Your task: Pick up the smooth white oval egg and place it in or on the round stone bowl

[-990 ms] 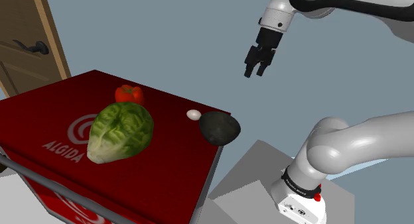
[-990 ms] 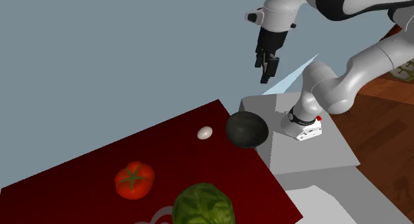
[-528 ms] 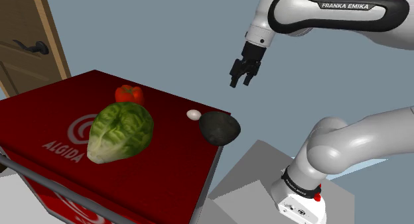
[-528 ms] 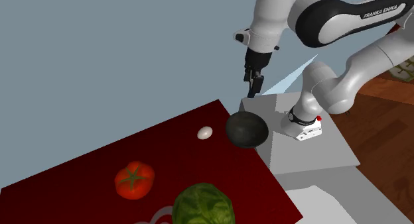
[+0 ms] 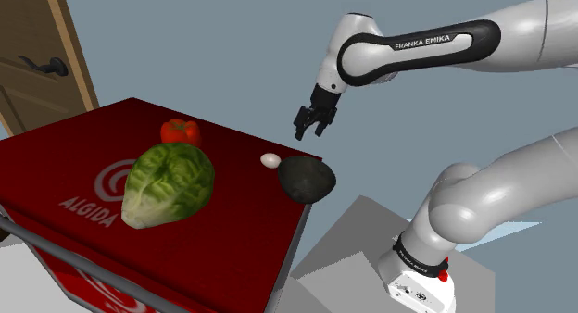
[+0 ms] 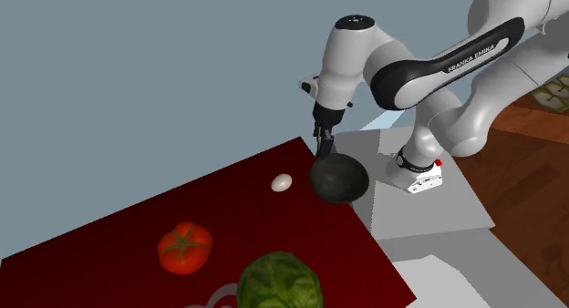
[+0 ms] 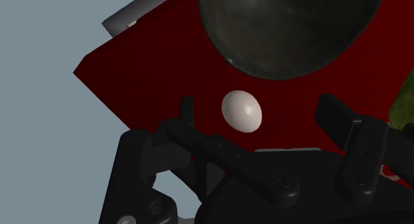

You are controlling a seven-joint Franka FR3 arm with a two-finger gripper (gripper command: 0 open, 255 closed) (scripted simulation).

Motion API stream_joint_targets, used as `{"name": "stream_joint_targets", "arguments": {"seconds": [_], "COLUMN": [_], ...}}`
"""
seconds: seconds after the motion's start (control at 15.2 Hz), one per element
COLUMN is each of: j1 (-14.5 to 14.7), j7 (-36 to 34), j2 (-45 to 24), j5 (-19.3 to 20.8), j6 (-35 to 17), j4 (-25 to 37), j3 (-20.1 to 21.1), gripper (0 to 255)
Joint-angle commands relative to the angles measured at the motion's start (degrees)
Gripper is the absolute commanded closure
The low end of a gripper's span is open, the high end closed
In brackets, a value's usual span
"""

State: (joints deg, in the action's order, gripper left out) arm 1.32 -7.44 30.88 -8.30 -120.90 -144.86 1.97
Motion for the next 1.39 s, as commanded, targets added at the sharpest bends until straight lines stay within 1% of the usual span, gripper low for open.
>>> {"name": "stream_joint_targets", "arguments": {"seconds": [0.0,0.26,0.53,1.06,1.32], "j1": [0.25,0.58,0.82,1.19,1.22], "j7": [-0.40,-1.16,-2.11,-1.96,-1.93], "j2": [-4.14,-12.30,-21.26,-27.95,-28.40], "j5": [-0.49,-1.11,-1.25,-1.71,-1.75], "j6": [-5.69,-15.05,-23.62,-30.46,-30.91], "j4": [-0.54,-0.10,1.93,2.05,2.05], "j3": [0.69,1.83,2.78,3.21,3.23], "gripper": [0,0,0,0,0]}}
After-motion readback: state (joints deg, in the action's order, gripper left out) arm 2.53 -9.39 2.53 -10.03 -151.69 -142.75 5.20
